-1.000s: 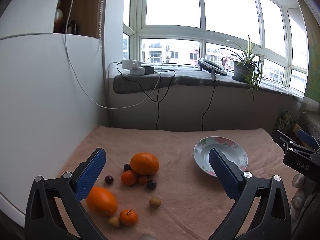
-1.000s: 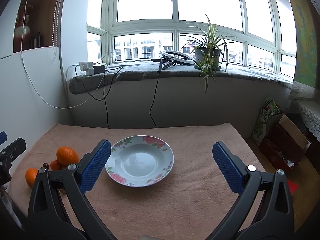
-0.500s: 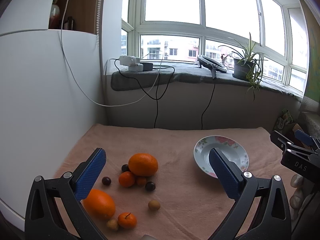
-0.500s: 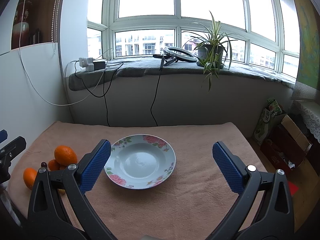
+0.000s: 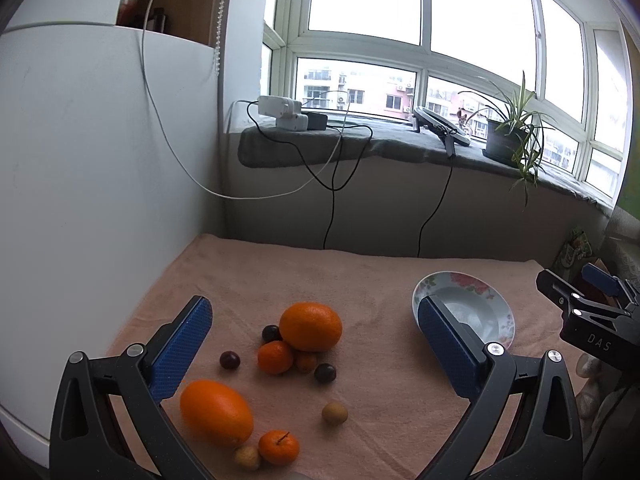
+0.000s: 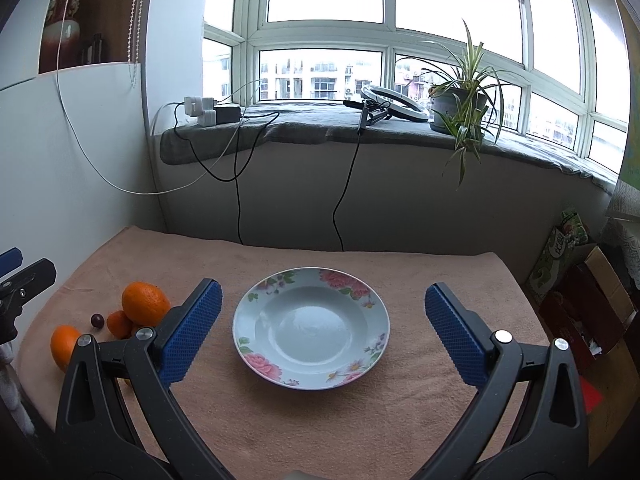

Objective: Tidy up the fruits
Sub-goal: 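Move the right gripper to the round tangerine and close on it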

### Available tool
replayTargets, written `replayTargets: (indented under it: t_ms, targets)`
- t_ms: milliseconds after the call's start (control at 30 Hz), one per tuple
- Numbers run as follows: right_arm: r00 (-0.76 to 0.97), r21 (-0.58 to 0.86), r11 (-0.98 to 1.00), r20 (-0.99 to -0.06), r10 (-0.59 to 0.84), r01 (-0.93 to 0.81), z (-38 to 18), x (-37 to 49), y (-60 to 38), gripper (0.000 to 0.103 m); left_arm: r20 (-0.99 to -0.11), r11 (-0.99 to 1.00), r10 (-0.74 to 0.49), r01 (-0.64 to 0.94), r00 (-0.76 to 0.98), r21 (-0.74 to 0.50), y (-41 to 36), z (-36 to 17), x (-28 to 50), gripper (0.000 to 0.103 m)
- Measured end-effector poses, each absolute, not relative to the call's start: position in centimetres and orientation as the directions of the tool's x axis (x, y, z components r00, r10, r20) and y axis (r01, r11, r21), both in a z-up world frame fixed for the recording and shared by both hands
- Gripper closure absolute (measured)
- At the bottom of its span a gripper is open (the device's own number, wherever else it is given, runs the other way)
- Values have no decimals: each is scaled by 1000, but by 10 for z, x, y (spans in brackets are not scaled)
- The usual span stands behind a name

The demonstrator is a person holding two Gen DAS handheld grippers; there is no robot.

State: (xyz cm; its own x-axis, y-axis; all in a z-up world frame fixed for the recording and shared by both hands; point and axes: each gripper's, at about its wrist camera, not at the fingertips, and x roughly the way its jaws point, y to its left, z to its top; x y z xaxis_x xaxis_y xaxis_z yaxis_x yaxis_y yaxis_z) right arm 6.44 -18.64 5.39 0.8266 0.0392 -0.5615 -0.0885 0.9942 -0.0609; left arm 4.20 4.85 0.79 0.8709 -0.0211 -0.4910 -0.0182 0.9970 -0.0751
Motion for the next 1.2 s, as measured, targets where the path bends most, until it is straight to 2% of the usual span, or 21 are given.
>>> replayTargets:
  t_ms: [267, 400, 600, 833, 967, 1033, 1200]
  targets:
    - [736, 21, 957, -634, 235, -288, 36, 95, -152, 0, -548, 991, -37, -42, 835, -130, 75, -13, 55, 1]
    - [673, 70, 932, -672, 308, -356, 24, 115, -134, 0, -583, 986, -64, -39, 810, -163, 83, -26, 63, 7]
    - [542, 157, 881, -736, 405, -446, 6, 145, -109, 0, -624, 973, -118, -34, 772, -226, 91, -45, 77, 10]
    - [346, 323, 828, -793, 501, -458, -30, 184, -87, 0, -667, 956, -199, -8, 718, -294, 90, -64, 96, 17]
    - [246, 404, 790, -797, 551, -461, -46, 199, -72, 6, -677, 946, -226, -8, 701, -324, 91, -70, 107, 18]
    - [189, 448, 771, -797, 574, -453, -54, 207, -63, 6, -685, 943, -238, -4, 689, -332, 90, -73, 112, 23]
    - [106, 491, 750, -802, 587, -443, -72, 218, -42, 8, -702, 942, -258, 13, 664, -334, 87, -79, 122, 26]
